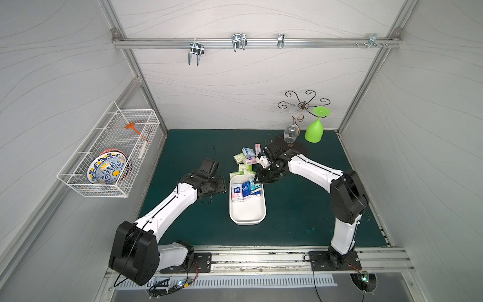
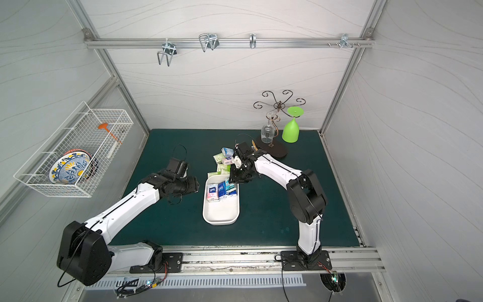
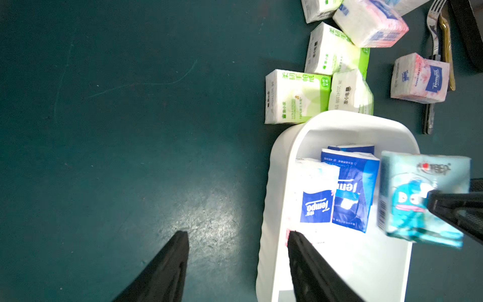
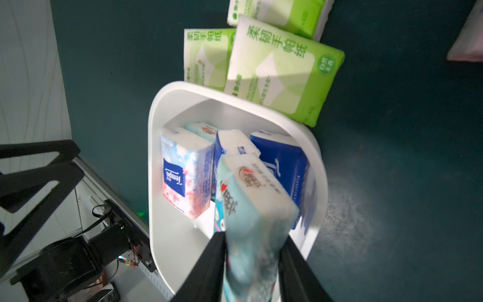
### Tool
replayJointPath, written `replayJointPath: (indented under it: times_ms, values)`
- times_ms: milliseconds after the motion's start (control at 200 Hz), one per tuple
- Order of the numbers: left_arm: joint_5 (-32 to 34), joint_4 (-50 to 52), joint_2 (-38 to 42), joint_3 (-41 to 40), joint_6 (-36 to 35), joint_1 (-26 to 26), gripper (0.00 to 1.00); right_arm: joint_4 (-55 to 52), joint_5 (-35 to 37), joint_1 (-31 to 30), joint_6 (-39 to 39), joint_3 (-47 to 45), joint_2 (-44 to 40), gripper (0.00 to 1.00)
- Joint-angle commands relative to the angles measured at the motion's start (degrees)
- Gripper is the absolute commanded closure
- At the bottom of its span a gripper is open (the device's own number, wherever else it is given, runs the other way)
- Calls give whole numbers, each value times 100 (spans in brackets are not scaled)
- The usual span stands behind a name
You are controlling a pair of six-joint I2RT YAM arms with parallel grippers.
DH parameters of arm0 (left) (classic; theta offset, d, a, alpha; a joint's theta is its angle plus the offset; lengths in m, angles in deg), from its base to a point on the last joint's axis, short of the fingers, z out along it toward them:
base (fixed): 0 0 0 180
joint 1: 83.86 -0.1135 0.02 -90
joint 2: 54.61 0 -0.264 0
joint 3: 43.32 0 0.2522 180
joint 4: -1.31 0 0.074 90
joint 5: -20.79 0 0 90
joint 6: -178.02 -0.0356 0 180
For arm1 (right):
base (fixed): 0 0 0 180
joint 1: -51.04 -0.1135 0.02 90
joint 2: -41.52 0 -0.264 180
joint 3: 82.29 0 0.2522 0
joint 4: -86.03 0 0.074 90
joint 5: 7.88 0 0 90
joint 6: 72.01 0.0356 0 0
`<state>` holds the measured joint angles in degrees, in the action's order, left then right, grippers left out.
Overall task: Put the pocket tissues into the storage box
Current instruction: Place the pocket tissues in the storage box, then pick up the pocket tissues from the center of the board.
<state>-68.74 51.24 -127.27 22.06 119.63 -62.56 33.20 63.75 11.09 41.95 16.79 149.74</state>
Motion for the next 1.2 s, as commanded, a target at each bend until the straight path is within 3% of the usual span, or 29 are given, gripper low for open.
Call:
replayJointPath:
  times_ms: [0, 300, 455, 605, 750, 1031, 1196]
  values:
    - [67, 49, 116, 157, -77, -21, 35, -279, 338, -139, -63, 118, 56, 56]
    - [76, 41, 150, 138, -76, -21, 35, -678, 1220, -143, -275, 318, -261, 42]
    - [68, 31, 145, 151, -68, -21, 35, -700, 1387, -145, -276, 355, -464, 41]
    - [50, 24, 147, 152, -58, -26, 35, -605, 903, -230, -163, 372, -384, 50]
    - [53, 41, 162, 171, -66, -21, 35, -577, 1068, -357, -122, 402, -276, 49]
    - [-46, 54, -32, 218, -141, -21, 35, -652, 1830, 220, 292, 641, -235, 26]
    - [-133, -69, -193, 229, -103, -21, 35, -636, 2209, 761, 1596, 641, -63, 19]
